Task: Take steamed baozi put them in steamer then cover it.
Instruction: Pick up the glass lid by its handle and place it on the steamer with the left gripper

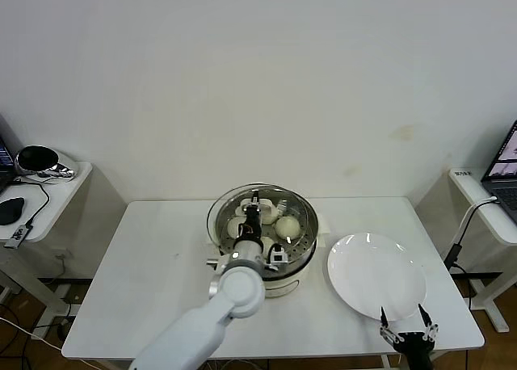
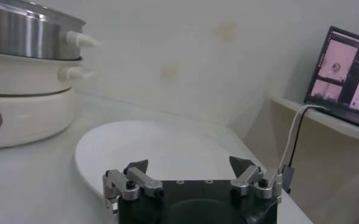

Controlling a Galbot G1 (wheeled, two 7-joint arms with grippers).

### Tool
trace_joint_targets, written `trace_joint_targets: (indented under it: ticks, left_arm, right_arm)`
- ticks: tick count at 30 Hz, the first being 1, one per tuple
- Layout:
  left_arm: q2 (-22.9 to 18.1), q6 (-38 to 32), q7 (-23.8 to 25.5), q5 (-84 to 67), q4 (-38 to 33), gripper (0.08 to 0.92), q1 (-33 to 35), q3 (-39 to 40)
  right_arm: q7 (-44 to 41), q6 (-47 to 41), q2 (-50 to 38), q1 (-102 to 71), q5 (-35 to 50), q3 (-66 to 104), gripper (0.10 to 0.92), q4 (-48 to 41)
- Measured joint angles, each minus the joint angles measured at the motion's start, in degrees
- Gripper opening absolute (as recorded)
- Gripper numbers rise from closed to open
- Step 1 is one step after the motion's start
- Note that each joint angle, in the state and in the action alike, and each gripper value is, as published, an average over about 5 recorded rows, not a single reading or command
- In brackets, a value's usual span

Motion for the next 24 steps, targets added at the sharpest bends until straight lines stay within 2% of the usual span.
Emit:
trace_joint_targets:
  ticks: [10, 24]
  left_arm:
    - [-3.9, 0.0, -0.4, 2.1, 3.1, 0.132, 0.3, 0.1]
    - [-6.1, 0.0, -1.1, 4.2, 4.5, 0.132, 1.6, 0.1]
  right_arm:
    - [0.0, 0.1, -0.2, -0.1, -0.1, -0.1, 0.823, -0.3]
    - [0.0, 0.3, -0.1, 0.0, -0.3, -0.7, 0.823, -0.6]
